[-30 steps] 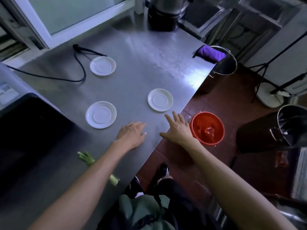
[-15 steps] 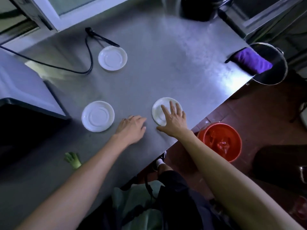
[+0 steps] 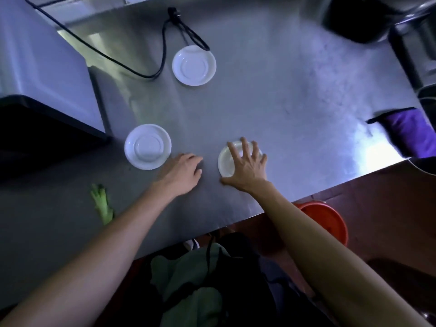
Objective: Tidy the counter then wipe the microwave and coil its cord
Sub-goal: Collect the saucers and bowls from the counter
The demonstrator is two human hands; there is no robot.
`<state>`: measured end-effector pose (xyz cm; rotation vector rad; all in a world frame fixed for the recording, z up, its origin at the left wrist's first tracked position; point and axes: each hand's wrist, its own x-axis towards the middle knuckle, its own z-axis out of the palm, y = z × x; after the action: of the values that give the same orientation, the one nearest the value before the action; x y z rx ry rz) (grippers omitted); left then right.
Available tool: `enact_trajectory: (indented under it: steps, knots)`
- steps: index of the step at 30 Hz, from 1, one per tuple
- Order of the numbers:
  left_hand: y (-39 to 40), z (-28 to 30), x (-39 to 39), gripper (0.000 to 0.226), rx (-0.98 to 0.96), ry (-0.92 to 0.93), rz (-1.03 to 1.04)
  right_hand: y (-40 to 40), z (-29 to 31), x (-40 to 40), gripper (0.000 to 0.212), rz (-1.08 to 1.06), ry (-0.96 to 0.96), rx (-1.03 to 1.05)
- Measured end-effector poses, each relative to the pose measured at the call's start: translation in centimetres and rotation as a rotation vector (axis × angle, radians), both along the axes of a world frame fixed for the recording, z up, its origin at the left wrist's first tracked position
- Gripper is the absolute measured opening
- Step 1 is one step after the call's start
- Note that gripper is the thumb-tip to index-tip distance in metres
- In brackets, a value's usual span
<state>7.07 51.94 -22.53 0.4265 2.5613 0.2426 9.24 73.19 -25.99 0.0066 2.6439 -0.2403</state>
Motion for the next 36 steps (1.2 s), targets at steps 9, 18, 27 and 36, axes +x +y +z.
enact_trajectory:
  steps: [9,18,27,36]
  knots:
    - [-5.5,0.1,-0.2,0.045,-0.023,0.070,0.155,-5.3,0.5,-4.2,0.114,0.164,0.034,-0.026]
    - [-9.6,-0.7,-4.1,0.089,-0.091,0.092,0.182,-8.9,1.3,-6.8,0.115,0.181,0.031,0.028]
    - [-11.4,-4.1,-7.2,0.129,-0.109,-0.012,0.122,-11.1,1.5,-7.9,0.116,0.120,0.073,0.037]
    - [-11.7,-3.8,-6.9,0.124,-0.105,0.084,0.073,-12.3,2.2,-6.9,0.117,0.048,0.055,0.042]
